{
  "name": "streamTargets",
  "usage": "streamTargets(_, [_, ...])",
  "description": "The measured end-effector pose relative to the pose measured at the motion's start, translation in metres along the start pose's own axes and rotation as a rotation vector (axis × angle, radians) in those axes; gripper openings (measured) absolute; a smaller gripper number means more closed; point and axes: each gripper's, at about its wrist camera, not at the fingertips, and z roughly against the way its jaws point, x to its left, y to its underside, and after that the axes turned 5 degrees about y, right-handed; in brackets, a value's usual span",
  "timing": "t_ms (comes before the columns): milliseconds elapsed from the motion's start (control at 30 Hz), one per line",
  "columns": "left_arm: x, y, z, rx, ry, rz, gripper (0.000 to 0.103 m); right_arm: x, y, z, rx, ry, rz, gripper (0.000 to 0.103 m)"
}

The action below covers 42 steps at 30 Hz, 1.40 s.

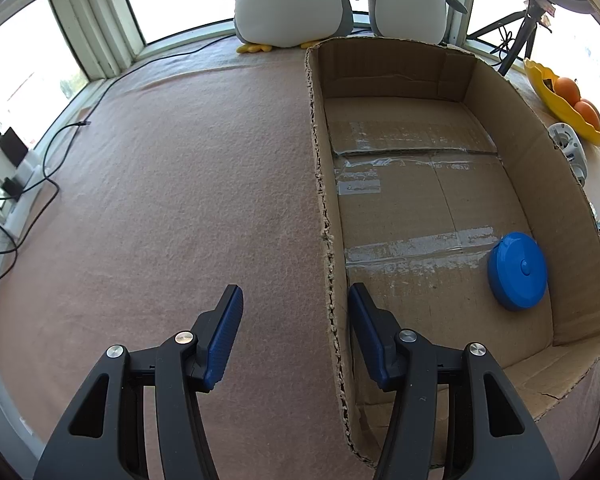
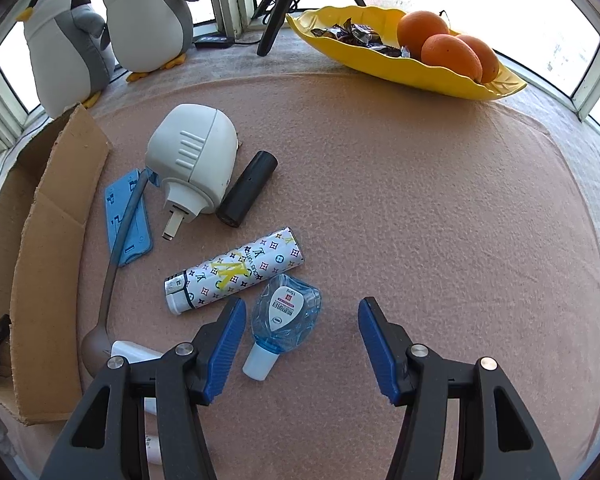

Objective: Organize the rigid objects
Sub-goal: 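Move the right gripper back to the clear sanitizer bottle, then grasp the clear hand-sanitizer bottle with the right gripper, then carry the sanitizer bottle into the box and open the right gripper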

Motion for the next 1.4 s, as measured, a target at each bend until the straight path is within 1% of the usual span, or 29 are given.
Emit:
streamTargets(33, [0.000, 0.000, 0.000, 0.000, 0.000, -0.001, 0.055, 0.001, 0.000, -0.001, 0.003, 0.005, 0.007, 0.054])
streamTargets(100, [0.000, 0.000, 0.000, 0.000, 0.000, -0.001, 0.055, 0.001, -0.001, -0.004, 0.013, 0.008, 0.016, 0.049])
streamTargets(233, [-0.001, 0.000, 0.000, 0.000, -0.001, 0.000, 0.055, 0.002, -0.003, -0.006, 0.013, 0.001, 0.026, 0.045])
streamTargets(300, [-0.002, 0.001, 0.000, -0.001, -0.002, 0.000, 0.055, 0.002, -0.003, -0.006, 0.013, -0.004, 0.036, 0.038])
streamTargets(333, [-0.002, 0.001, -0.001, -0.001, -0.001, 0.001, 0.055, 0.003, -0.003, -0.006, 0.014, -0.008, 0.040, 0.036])
streamTargets(367, [-0.002, 0.001, 0.000, 0.000, 0.000, 0.002, 0.055, 0.003, -0.003, -0.006, 0.015, -0.012, 0.042, 0.033])
streamTargets(700, [-0.002, 0.000, 0.000, -0.002, 0.000, 0.005, 0.055, 0.000, 0.000, -0.004, -0.002, -0.028, 0.040, 0.033])
streamTargets(1000, [-0.002, 0.000, 0.000, -0.002, -0.003, 0.003, 0.055, -0.007, 0.008, 0.009, -0.027, -0.038, 0.015, 0.033])
streamTargets(1200, [-0.003, 0.000, 0.000, -0.002, -0.004, 0.003, 0.055, -0.003, 0.006, 0.035, -0.073, -0.071, 0.015, 0.033])
streamTargets(1400, [-0.003, 0.000, 0.000, -0.002, -0.003, 0.005, 0.055, 0.025, 0.004, 0.070, -0.138, -0.128, 0.079, 0.033])
